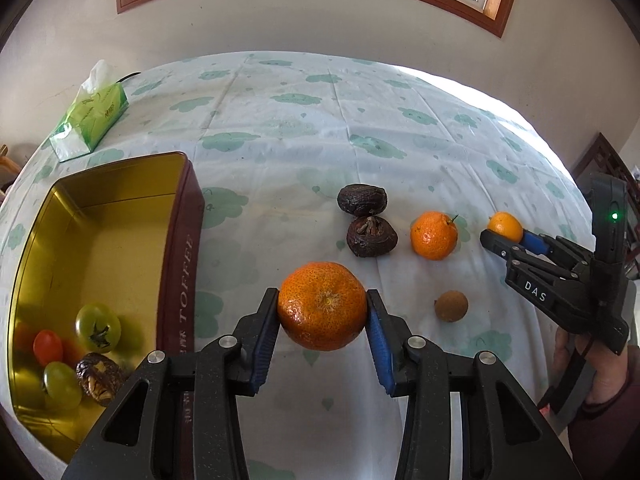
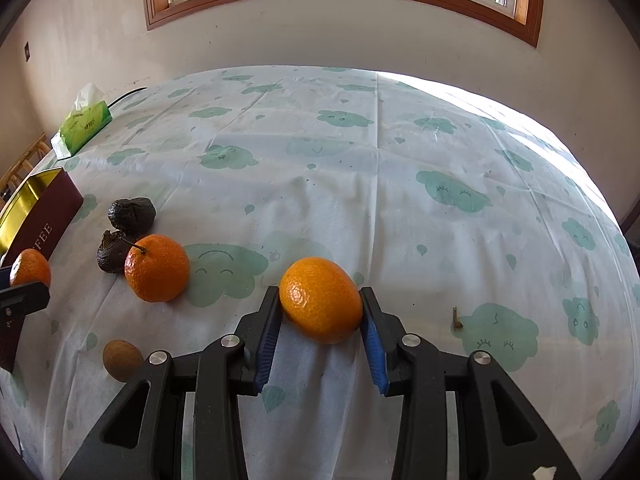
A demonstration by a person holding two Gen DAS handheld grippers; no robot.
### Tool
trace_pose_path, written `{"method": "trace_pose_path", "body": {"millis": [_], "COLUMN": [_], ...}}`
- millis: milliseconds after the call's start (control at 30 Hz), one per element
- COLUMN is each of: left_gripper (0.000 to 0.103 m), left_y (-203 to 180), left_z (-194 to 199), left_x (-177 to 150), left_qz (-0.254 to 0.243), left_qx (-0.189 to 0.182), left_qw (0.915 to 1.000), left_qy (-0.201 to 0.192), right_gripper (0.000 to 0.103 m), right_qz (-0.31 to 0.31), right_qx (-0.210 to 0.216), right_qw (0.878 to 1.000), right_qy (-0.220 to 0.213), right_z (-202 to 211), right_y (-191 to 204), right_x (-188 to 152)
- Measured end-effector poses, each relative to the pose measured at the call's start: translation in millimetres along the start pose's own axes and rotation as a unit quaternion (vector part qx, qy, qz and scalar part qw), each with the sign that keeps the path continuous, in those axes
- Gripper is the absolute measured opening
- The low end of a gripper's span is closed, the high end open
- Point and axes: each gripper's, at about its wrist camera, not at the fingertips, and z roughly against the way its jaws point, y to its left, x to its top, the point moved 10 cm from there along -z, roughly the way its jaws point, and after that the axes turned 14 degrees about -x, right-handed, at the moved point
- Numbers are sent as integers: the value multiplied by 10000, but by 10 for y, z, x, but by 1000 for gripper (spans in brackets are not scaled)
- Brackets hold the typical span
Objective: Organize fruits
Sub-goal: 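Carry the tangerine into the tin tray and open the left tool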
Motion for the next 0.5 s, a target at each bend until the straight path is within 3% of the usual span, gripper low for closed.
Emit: {"method": "trace_pose_path", "body": {"millis": [267, 500], "left_gripper": [43, 43], "left_y": [222, 644], "left_z": [440, 783], "left_x": [10, -105], "left_qz": [204, 506], "left_qx": [58, 295], "left_qw": [9993, 9975], "left_qy": [-292, -406], "right_gripper": [37, 37], "right_qz": [0, 0], "right_qx": [-1, 0], "right_qw": [10000, 10000], "right_qy": [0, 0], "right_z": [0, -1], "right_y": [1, 1], "right_x": [0, 0]}}
